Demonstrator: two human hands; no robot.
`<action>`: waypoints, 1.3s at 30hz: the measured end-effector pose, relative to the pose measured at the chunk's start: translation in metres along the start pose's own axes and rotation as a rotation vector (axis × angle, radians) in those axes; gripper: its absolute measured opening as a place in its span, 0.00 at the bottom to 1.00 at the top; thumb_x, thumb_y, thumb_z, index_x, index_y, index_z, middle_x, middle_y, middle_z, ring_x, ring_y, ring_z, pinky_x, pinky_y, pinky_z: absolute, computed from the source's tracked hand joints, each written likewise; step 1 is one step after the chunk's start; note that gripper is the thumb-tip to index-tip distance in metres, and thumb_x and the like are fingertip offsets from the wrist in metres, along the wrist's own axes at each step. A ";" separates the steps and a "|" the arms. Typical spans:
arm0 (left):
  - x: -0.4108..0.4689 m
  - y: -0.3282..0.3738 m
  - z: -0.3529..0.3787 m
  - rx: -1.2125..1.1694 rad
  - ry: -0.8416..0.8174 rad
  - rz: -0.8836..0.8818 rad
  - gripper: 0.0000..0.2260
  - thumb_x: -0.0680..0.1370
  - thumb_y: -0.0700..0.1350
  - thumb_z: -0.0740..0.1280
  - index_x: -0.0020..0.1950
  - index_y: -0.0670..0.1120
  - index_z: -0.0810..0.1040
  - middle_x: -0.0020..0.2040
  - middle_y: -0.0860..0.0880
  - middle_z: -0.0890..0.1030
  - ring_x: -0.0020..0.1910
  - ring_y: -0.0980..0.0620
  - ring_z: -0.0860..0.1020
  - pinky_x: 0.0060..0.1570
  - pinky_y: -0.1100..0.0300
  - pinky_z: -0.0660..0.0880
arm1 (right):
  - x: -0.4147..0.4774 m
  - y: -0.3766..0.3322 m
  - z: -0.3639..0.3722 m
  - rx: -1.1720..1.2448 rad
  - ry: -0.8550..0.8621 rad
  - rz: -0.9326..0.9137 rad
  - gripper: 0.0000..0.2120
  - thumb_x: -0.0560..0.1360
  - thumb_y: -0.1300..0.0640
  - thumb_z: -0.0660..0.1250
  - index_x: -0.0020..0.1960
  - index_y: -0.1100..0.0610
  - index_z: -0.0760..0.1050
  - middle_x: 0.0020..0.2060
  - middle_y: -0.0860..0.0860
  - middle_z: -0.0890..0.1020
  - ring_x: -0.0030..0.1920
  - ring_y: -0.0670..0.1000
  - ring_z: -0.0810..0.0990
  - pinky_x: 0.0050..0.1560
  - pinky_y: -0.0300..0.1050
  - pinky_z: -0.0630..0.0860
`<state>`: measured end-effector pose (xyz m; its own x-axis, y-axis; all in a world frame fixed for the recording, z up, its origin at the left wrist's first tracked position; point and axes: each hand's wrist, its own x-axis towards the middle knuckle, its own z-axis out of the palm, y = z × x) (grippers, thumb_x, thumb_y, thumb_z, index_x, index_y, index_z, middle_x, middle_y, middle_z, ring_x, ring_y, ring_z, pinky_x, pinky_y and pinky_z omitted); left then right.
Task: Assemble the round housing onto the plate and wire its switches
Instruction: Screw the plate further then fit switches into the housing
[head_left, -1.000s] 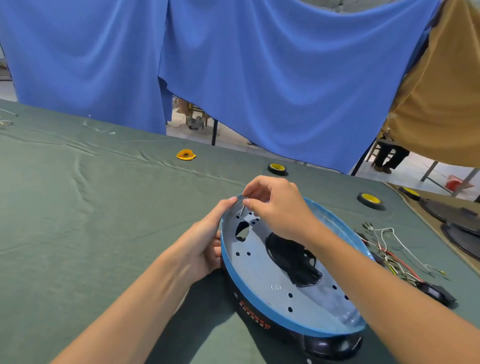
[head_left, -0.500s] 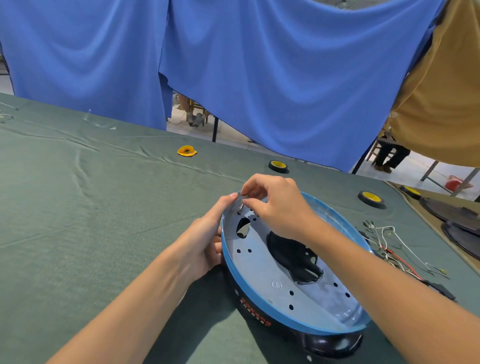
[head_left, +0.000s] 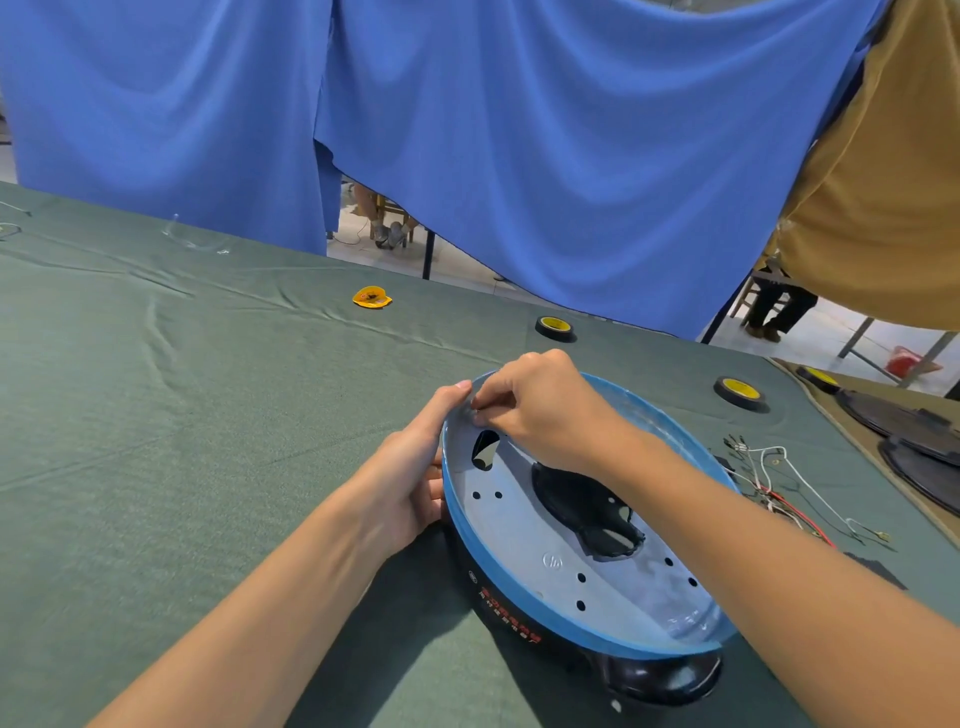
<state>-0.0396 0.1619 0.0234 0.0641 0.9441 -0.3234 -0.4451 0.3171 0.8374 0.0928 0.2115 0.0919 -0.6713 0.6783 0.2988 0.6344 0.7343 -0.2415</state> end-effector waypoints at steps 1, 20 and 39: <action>0.000 0.000 0.000 0.002 0.003 -0.002 0.28 0.74 0.62 0.69 0.64 0.42 0.80 0.60 0.38 0.82 0.61 0.37 0.79 0.67 0.39 0.72 | 0.002 0.000 -0.001 -0.009 -0.030 0.017 0.07 0.75 0.63 0.69 0.47 0.58 0.86 0.40 0.54 0.85 0.42 0.53 0.81 0.45 0.50 0.79; -0.003 0.004 0.000 0.041 0.036 0.004 0.29 0.74 0.63 0.69 0.64 0.42 0.80 0.61 0.38 0.81 0.63 0.37 0.78 0.67 0.39 0.71 | -0.020 0.002 -0.025 -0.028 0.053 0.214 0.16 0.78 0.48 0.65 0.39 0.57 0.80 0.31 0.48 0.79 0.35 0.48 0.75 0.36 0.44 0.70; -0.045 -0.014 0.030 -0.142 0.319 0.116 0.13 0.73 0.57 0.71 0.42 0.49 0.74 0.32 0.51 0.75 0.24 0.55 0.71 0.22 0.64 0.69 | -0.202 0.062 -0.049 -0.108 0.208 0.782 0.09 0.78 0.49 0.61 0.48 0.53 0.76 0.47 0.53 0.81 0.50 0.57 0.77 0.51 0.54 0.77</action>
<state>-0.0090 0.1181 0.0394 -0.2663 0.8903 -0.3695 -0.5543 0.1722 0.8143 0.2865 0.1193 0.0618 0.0592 0.9668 0.2484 0.9305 0.0367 -0.3644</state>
